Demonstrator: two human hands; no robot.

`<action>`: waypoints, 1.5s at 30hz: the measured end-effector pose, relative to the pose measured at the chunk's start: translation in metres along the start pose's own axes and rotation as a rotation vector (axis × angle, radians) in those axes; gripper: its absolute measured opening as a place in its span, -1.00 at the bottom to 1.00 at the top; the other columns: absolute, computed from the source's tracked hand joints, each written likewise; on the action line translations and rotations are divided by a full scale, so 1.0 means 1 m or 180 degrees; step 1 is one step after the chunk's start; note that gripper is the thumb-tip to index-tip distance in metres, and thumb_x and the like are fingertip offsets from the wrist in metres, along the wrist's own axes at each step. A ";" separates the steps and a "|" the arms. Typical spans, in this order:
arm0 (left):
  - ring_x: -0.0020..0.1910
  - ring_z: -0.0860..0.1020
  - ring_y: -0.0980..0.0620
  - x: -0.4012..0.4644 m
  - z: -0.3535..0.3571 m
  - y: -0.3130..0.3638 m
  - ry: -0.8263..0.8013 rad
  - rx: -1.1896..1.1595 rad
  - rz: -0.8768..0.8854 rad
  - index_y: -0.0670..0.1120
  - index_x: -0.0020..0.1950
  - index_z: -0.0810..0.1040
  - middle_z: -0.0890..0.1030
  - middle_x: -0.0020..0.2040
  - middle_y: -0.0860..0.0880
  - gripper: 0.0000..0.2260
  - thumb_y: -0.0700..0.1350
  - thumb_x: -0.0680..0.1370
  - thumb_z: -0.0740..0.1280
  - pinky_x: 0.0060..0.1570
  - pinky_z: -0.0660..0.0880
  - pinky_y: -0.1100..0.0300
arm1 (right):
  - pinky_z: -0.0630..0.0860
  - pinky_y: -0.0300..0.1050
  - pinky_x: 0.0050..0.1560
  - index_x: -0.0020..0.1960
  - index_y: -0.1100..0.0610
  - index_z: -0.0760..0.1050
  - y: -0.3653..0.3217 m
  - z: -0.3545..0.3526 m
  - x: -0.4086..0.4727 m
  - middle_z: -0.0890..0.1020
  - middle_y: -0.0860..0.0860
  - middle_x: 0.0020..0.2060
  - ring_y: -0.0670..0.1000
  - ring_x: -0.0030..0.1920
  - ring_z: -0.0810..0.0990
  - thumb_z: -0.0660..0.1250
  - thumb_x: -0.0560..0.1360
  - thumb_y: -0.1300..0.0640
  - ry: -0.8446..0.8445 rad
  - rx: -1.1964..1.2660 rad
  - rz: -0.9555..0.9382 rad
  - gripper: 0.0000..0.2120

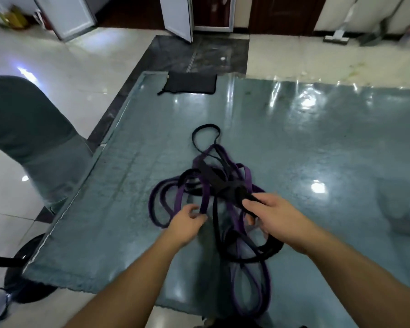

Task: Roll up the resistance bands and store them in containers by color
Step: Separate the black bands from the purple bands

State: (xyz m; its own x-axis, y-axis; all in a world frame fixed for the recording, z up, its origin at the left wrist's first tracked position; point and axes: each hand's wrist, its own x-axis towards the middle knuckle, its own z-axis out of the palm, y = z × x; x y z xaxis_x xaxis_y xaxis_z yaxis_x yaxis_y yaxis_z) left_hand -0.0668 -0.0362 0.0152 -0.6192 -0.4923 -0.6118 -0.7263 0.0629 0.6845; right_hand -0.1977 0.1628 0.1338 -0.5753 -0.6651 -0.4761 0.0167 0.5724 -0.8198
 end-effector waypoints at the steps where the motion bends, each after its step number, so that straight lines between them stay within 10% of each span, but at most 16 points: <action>1: 0.10 0.64 0.02 0.000 0.006 0.007 -0.0092 0.0018 0.0165 -0.01 0.50 0.42 0.64 0.25 0.02 -0.53 0.02 0.61 0.40 0.07 0.61 0.09 | 0.31 -0.02 -0.30 -0.30 0.12 0.51 -0.006 -0.009 -0.007 0.41 -0.02 -0.51 0.00 -0.48 0.34 0.26 0.58 -0.18 0.0035 0.0058 -0.0039 -0.56; 8: 0.08 0.62 0.17 -0.008 0.026 0.083 0.0003 0.0067 0.0994 0.08 0.30 0.53 0.65 0.09 0.16 -0.67 0.02 0.56 0.47 0.08 0.51 0.25 | 0.29 -0.26 -0.52 -0.32 0.01 0.51 -0.069 -0.088 -0.046 0.43 -0.09 -0.55 -0.12 -0.57 0.35 0.35 0.60 -0.12 0.0624 -0.1073 -0.0490 -0.63; 13: -0.06 0.59 0.28 -0.020 0.025 0.135 0.0352 0.0072 0.1568 0.20 0.16 0.40 0.58 0.03 0.24 -0.67 -0.01 0.52 0.48 -0.24 0.44 0.44 | 0.43 -0.15 -0.35 0.02 -0.12 0.66 -0.122 -0.136 -0.058 0.60 -0.15 -0.37 -0.15 -0.39 0.55 0.36 0.58 -0.13 0.1391 -0.2386 -0.1137 -0.85; 20: 0.40 0.38 -0.03 -0.049 0.007 0.232 0.1282 0.0244 0.2262 0.08 0.54 0.23 0.30 0.40 0.01 -0.21 0.17 0.42 0.55 0.41 0.40 -0.01 | 0.39 -0.26 -0.31 0.13 -0.15 0.61 -0.194 -0.190 -0.067 0.57 -0.25 -0.30 -0.26 -0.35 0.55 0.34 0.60 -0.10 0.2050 -0.2203 -0.2082 -0.85; 24: 0.44 0.42 0.05 -0.069 -0.008 0.296 0.1052 0.0294 0.2663 0.16 0.60 0.19 0.39 0.50 0.06 -0.13 0.20 0.41 0.57 0.43 0.37 0.08 | 0.39 -0.53 -0.21 0.22 -0.13 0.61 -0.233 -0.209 -0.070 0.66 -0.19 -0.03 -0.26 -0.13 0.60 0.34 0.62 -0.07 0.2317 -0.1711 -0.2602 -0.80; 31: 0.00 0.65 0.30 -0.100 -0.011 0.362 0.0374 -0.0021 0.2912 0.14 0.19 0.58 0.71 0.07 0.14 -0.81 -0.04 0.58 0.42 0.11 0.52 0.21 | 0.47 -0.38 0.14 0.32 -0.13 0.56 -0.279 -0.247 -0.100 0.61 -0.20 0.11 -0.18 0.11 0.60 0.34 0.64 -0.04 0.2193 -0.1783 -0.3304 -0.74; 34: -0.13 0.67 0.19 -0.111 -0.005 0.370 0.0292 -0.0208 0.2801 0.12 0.09 0.64 0.72 -0.06 0.04 -0.78 -0.04 0.47 0.35 -0.09 0.50 0.20 | 0.38 -0.43 0.09 0.34 -0.15 0.55 -0.288 -0.273 -0.117 0.57 -0.23 0.10 -0.19 0.10 0.56 0.37 0.61 -0.08 0.2144 -0.2511 -0.3317 -0.70; 42: 0.26 0.61 0.13 -0.117 0.059 0.377 -0.0749 0.0400 0.2669 0.16 0.52 0.35 0.63 0.28 0.12 -0.32 -0.02 0.47 0.56 0.32 0.49 0.10 | 0.28 -0.41 -0.07 0.29 -0.11 0.58 -0.301 -0.312 -0.142 0.56 -0.23 0.03 -0.14 0.02 0.53 0.36 0.60 -0.11 0.1777 -0.3843 -0.3100 -0.71; 45: -0.06 0.63 0.20 -0.117 0.086 0.388 -0.0197 0.0496 0.2667 0.07 0.24 0.55 0.67 -0.03 0.16 -0.71 -0.02 0.55 0.49 -0.05 0.52 0.27 | 0.40 -0.25 0.02 0.29 -0.11 0.57 -0.293 -0.323 -0.150 0.63 -0.16 0.08 -0.09 0.05 0.55 0.35 0.60 -0.11 0.1924 -0.3855 -0.3034 -0.72</action>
State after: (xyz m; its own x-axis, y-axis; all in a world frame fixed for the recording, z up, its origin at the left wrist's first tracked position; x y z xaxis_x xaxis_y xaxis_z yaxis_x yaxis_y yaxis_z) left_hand -0.3014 0.1204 0.3187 -0.9821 -0.1818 0.0484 -0.0512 0.5059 0.8611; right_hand -0.3805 0.2502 0.5484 -0.2236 -0.8686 0.4422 -0.9449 0.3045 0.1203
